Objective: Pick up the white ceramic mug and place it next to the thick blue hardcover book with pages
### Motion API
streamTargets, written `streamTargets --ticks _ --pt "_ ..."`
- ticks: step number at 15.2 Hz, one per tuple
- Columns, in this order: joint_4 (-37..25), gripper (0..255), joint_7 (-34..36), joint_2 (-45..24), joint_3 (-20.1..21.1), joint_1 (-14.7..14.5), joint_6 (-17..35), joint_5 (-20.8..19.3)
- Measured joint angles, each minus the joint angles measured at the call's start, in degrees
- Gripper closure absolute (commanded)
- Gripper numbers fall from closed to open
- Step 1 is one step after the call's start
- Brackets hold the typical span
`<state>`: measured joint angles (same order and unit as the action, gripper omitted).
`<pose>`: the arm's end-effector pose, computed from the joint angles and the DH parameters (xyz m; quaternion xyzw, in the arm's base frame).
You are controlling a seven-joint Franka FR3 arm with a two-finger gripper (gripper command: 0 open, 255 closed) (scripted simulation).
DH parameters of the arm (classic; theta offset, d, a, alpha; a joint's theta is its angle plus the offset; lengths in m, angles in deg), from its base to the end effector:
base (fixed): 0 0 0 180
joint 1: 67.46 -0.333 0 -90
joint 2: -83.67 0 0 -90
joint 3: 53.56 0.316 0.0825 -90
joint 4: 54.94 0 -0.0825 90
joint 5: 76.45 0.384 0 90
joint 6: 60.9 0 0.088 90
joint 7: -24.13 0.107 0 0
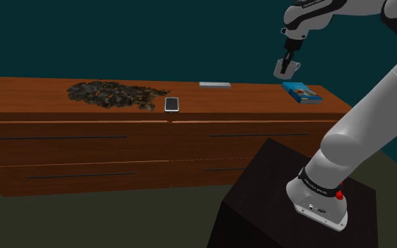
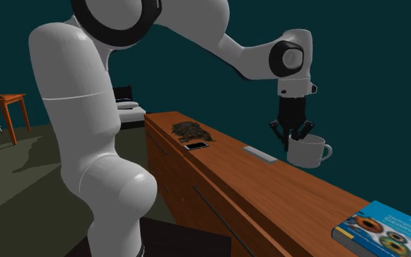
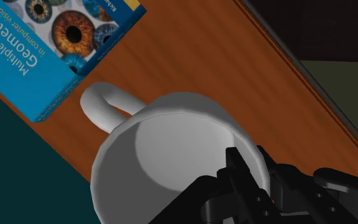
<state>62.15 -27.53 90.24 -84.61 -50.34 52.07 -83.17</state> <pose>0.3420 -0.4047 0.4870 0.9982 0.0536 -0.0100 0.0266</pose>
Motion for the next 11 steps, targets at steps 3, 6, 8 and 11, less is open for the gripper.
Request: streamTargets --ticks 3,6,8,11 --pt "-1.67 255 -4.83 -1.58 -2.66 1.82 0.06 0.84" --pt "-5.22 255 -10.17 -4.63 -5.28 3.70 -0.66 2.76" --pt "-5.67 255 -12.89 -6.03 -6.55 4.80 0.15 3.72" --pt "-4.37 255 -13.80 -6.84 -6.92 5.16 2.12 4.24"
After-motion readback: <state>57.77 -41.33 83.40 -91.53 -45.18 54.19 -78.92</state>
